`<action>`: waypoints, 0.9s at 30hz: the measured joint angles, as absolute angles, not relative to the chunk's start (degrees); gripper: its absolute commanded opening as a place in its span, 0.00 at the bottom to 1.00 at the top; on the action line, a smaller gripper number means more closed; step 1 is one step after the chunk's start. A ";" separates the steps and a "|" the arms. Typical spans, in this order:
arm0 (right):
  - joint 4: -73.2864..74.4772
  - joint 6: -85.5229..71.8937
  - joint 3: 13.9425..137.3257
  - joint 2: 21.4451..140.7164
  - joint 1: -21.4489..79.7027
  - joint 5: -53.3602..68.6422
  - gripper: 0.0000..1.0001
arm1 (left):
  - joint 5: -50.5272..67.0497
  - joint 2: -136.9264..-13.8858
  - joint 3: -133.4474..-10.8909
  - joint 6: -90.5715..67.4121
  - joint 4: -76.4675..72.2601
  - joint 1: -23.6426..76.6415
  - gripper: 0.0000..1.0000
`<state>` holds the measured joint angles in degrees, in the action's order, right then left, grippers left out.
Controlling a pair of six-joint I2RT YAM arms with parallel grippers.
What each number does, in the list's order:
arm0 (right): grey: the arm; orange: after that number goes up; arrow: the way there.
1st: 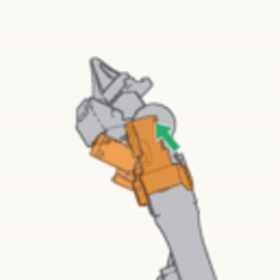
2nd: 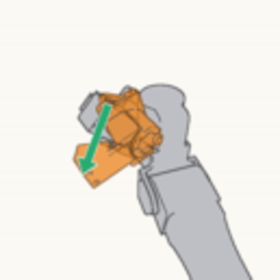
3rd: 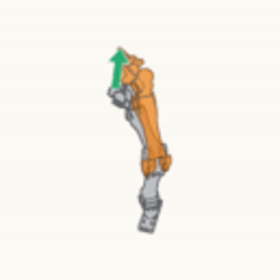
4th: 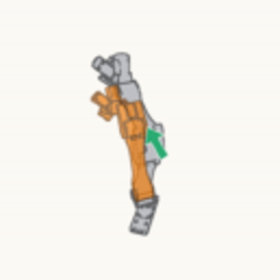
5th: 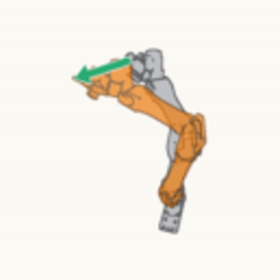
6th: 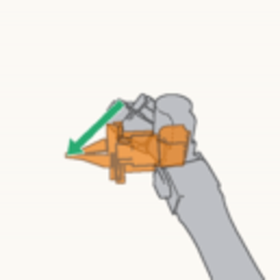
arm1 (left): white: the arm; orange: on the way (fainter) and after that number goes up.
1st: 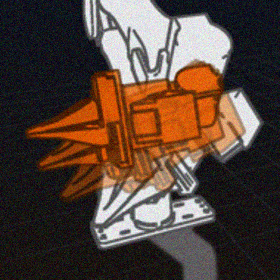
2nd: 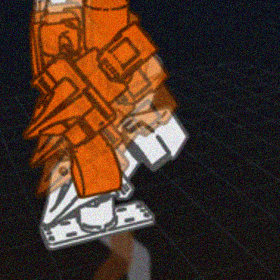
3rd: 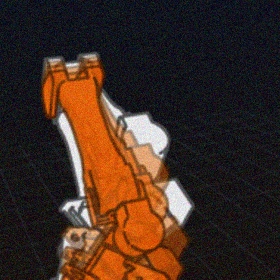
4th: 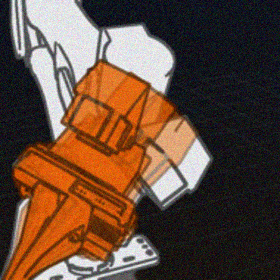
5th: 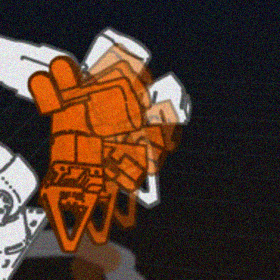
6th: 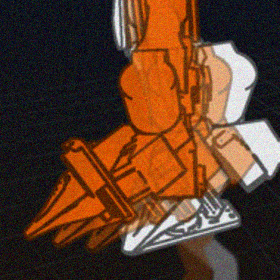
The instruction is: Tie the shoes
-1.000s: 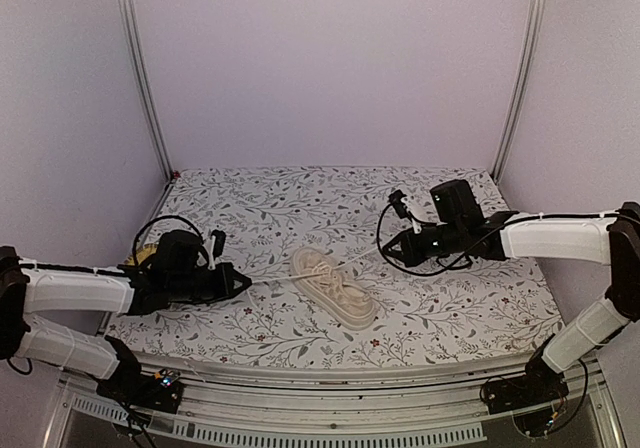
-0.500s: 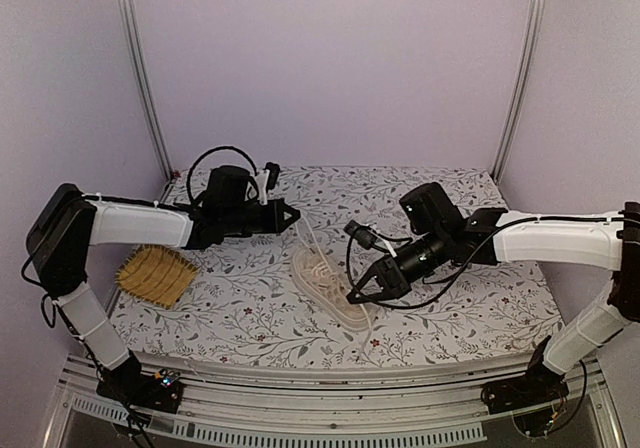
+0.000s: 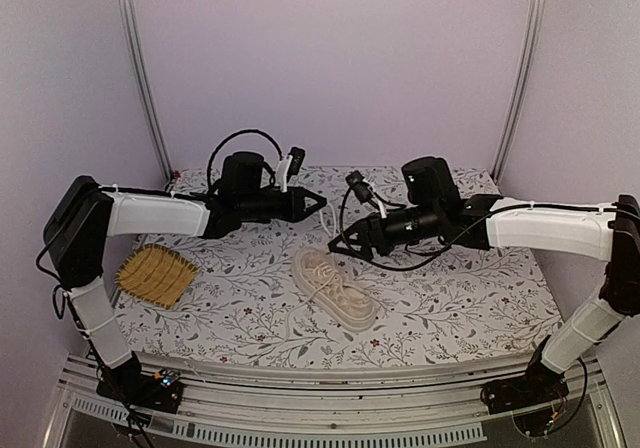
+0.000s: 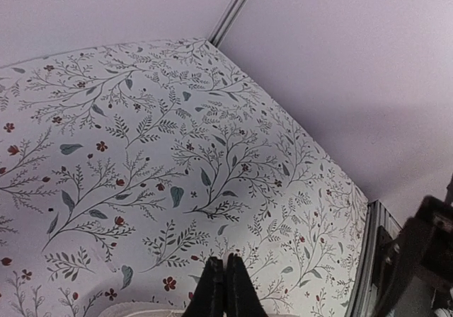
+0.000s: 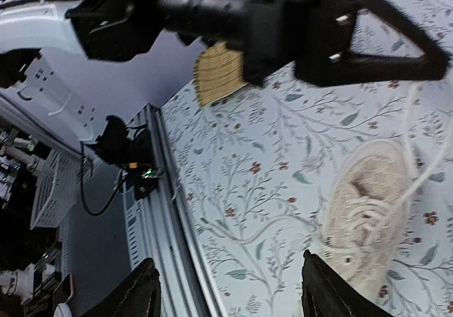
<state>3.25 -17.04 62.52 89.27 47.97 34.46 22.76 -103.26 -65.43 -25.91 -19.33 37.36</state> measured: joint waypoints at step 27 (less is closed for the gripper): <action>-9.08 -5.41 66.37 103.28 38.61 29.15 0.02 | 24.45 -100.12 -55.42 -24.25 -20.93 40.10 0.56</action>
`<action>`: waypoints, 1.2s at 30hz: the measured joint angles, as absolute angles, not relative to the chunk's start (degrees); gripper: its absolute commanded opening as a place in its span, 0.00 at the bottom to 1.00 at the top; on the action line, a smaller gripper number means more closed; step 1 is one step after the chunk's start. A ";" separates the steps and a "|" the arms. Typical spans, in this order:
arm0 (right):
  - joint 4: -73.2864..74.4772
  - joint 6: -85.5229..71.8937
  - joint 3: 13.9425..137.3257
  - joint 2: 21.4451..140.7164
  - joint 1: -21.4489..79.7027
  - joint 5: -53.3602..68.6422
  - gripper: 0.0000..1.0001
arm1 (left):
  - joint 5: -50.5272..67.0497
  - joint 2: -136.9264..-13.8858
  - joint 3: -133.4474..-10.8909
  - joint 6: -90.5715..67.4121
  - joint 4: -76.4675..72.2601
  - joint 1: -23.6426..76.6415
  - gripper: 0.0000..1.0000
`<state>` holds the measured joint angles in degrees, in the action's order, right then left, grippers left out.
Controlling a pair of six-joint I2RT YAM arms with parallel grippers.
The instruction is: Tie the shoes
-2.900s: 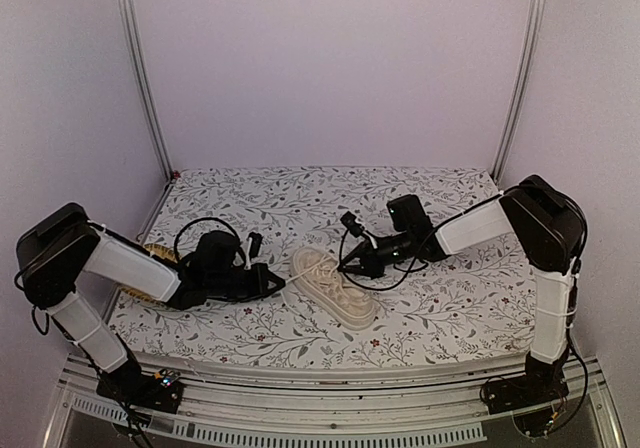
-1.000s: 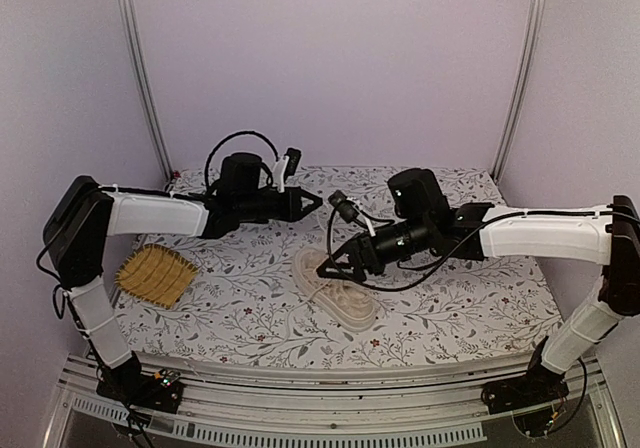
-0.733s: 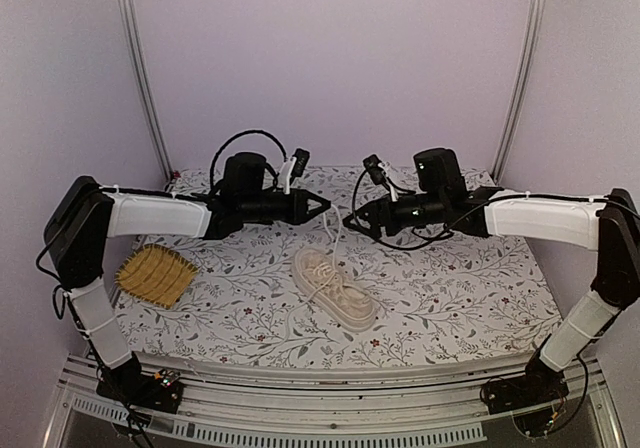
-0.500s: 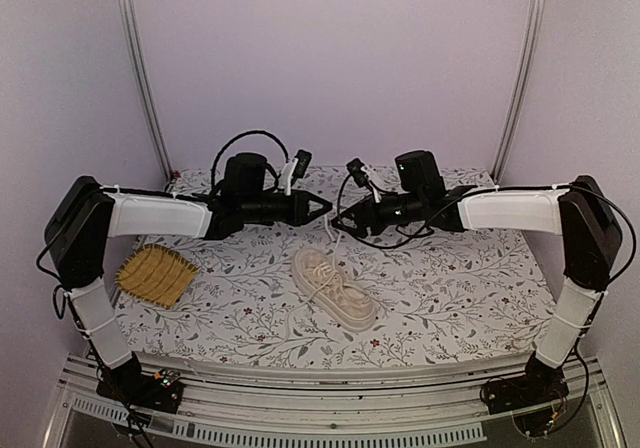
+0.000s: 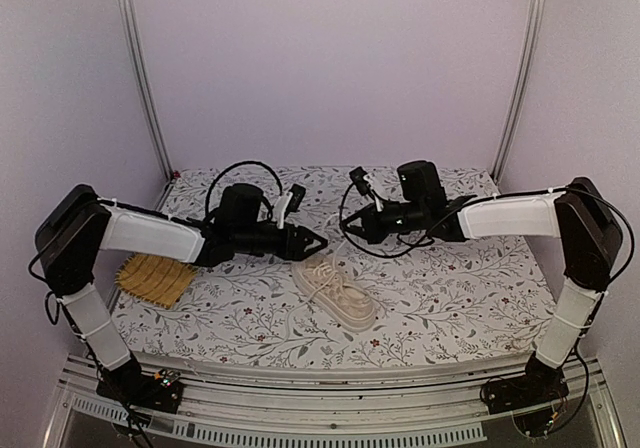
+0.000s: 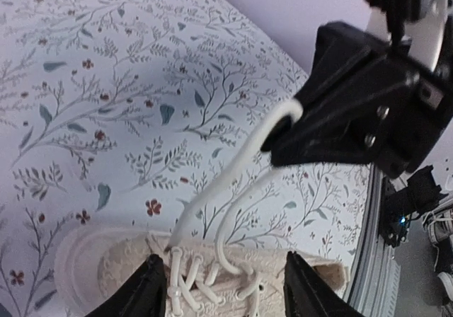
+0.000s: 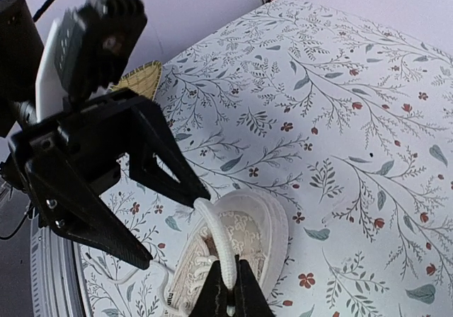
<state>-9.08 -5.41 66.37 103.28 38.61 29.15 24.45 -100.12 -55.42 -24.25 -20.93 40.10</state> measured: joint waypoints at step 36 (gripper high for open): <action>-11.86 -11.40 61.12 99.70 38.61 26.09 0.02 | 4.03 -101.71 -42.61 -21.45 -15.94 53.30 0.21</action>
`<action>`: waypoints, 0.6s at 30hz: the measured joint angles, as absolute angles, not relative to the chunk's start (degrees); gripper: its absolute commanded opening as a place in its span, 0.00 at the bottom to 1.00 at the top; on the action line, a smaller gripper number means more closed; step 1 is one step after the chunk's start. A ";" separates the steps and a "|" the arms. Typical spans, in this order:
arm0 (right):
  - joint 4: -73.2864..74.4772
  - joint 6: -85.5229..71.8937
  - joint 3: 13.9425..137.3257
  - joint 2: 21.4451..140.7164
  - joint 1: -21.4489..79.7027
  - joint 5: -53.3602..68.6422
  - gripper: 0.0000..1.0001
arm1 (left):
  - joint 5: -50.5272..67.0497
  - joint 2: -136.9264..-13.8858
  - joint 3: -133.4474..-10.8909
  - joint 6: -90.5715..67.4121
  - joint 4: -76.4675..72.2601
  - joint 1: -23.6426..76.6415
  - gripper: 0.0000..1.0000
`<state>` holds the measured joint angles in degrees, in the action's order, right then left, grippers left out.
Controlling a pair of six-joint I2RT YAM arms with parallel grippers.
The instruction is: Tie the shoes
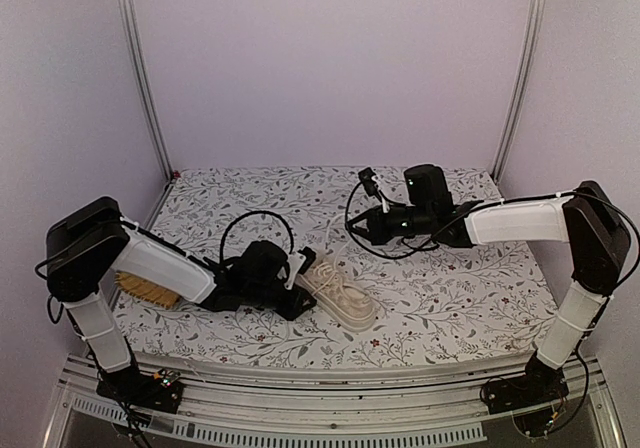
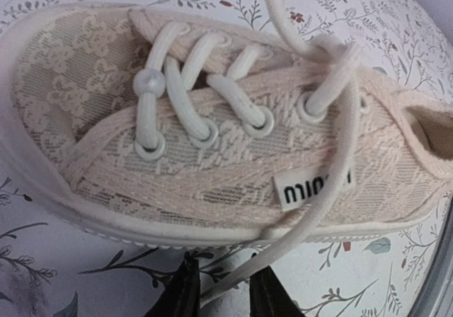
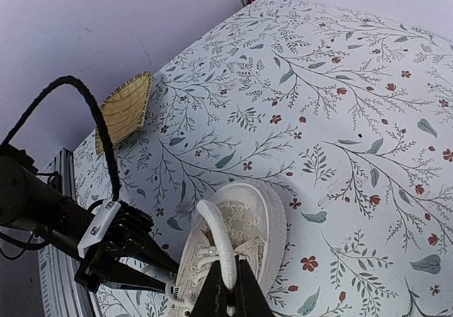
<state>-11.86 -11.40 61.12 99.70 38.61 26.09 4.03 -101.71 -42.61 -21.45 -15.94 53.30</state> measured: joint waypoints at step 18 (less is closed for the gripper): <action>-11.81 -17.41 51.77 89.03 37.43 13.37 0.02 | -6.35 -104.92 -47.57 -23.62 -15.57 53.87 0.00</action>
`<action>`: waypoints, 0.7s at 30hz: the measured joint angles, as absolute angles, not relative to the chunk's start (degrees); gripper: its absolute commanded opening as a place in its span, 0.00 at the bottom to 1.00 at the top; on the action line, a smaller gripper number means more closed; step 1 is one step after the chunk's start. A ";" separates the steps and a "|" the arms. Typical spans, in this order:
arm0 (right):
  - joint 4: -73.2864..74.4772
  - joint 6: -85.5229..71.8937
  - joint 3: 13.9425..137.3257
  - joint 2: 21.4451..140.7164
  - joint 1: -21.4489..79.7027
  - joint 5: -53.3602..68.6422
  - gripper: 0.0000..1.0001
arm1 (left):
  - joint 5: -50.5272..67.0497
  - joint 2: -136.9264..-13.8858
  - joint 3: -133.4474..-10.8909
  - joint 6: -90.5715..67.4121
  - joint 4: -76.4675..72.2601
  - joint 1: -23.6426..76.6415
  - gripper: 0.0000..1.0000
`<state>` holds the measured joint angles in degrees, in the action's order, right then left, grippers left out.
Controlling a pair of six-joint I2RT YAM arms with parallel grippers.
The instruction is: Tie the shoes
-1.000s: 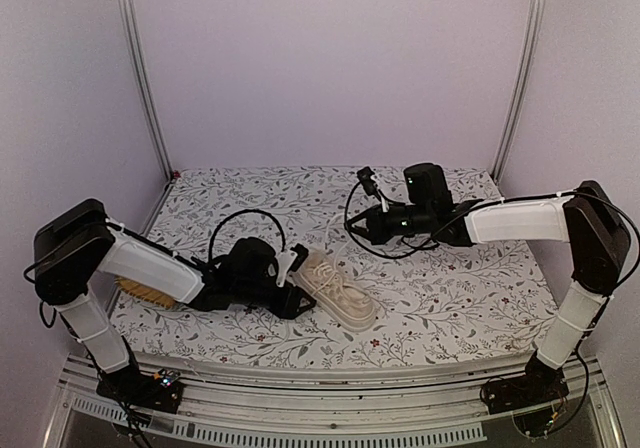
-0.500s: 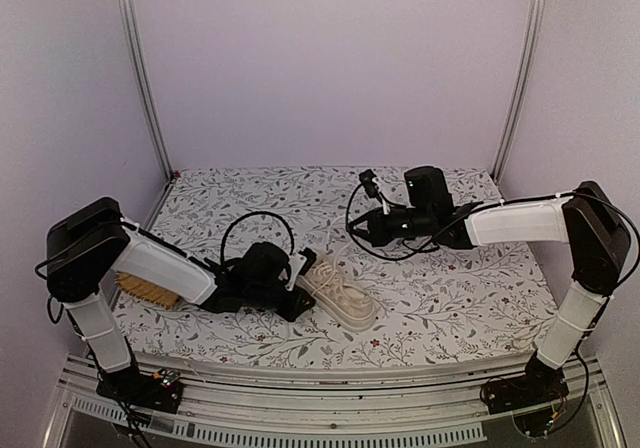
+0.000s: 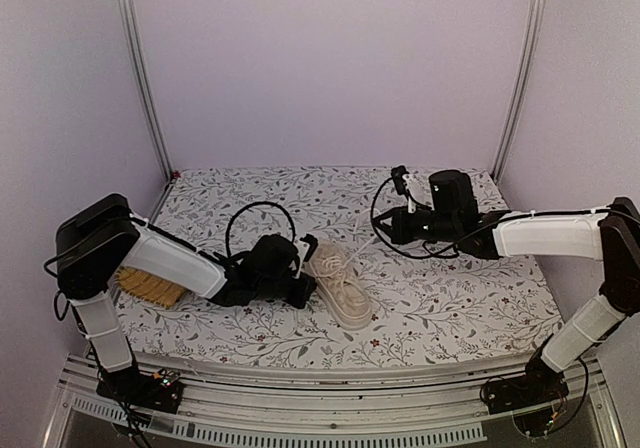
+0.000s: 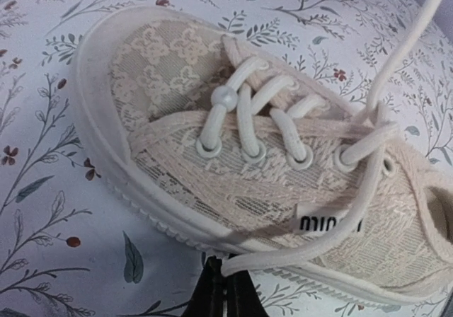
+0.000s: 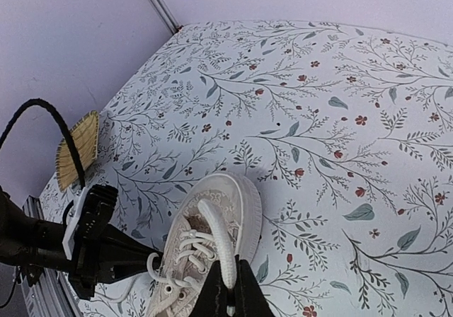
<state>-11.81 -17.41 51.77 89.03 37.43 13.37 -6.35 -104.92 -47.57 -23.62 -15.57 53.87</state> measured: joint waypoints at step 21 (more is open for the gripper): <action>-10.74 -30.26 36.32 86.85 35.20 3.70 0.02 | -5.08 -96.97 -33.87 -30.46 -22.37 51.83 0.00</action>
